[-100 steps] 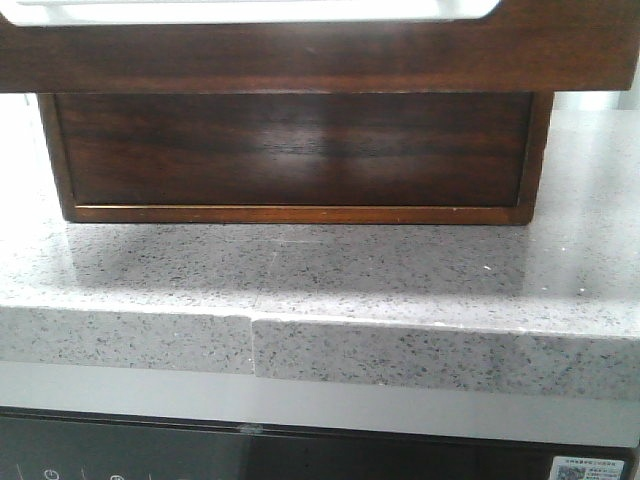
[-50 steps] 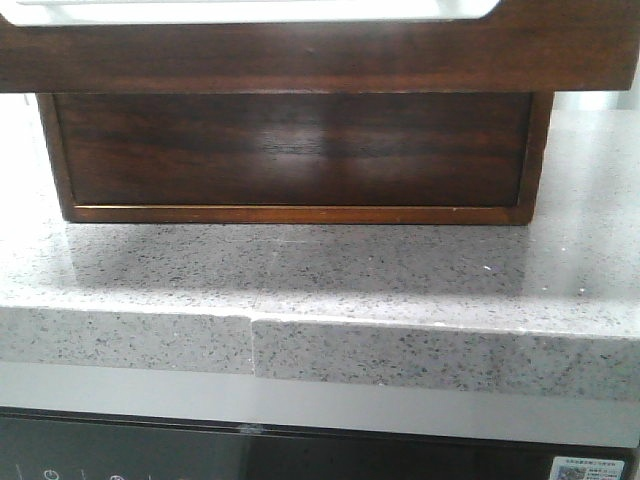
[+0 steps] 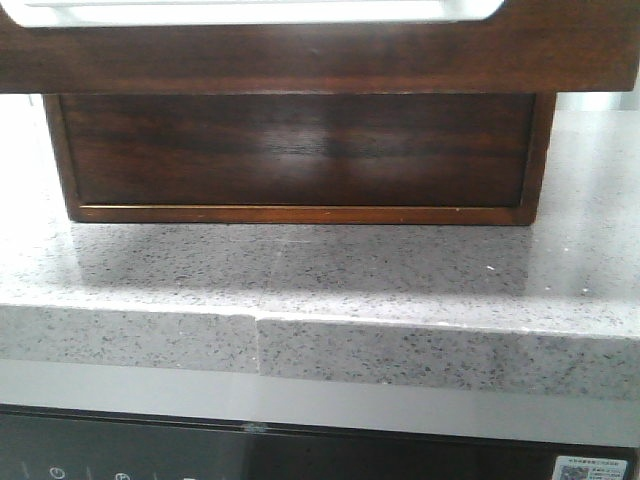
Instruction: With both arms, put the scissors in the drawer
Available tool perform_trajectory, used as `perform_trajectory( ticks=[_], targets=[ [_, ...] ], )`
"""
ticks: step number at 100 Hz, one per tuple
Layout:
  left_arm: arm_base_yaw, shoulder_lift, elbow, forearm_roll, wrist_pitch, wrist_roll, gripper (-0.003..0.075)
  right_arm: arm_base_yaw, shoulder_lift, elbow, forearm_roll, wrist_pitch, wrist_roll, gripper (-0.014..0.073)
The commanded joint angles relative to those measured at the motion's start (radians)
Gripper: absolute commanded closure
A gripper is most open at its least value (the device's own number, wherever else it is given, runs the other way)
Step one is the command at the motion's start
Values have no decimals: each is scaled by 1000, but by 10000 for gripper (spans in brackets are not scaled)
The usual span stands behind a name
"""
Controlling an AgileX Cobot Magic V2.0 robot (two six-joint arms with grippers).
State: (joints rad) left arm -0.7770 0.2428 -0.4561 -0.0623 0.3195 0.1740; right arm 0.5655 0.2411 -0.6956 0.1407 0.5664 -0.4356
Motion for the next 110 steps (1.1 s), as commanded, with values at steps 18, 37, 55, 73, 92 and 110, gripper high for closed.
perform_trajectory(
  ticks=[18,37,55,73,92,110],
  targets=[
    [326,-163,280,44,-400,40,740,-7,10,-21,-5,-84,3,639],
    [517,-237,419,62,-410,-118,740,-7,10,-21,-5,-84,3,639],
    [554,-281,469,83,-230,-214,740,-7,10,-21,-5,-84,3,639],
    [554,-281,472,103,-49,-230,740,-7,10,-21,-5,-81,3,639],
    [554,-281,472,92,-49,-230,740,-7,10,-21,-5,-81,3,639],
    [554,-281,472,92,-49,-230,740,-7,10,-21,-5,-81,3,639]
  ],
)
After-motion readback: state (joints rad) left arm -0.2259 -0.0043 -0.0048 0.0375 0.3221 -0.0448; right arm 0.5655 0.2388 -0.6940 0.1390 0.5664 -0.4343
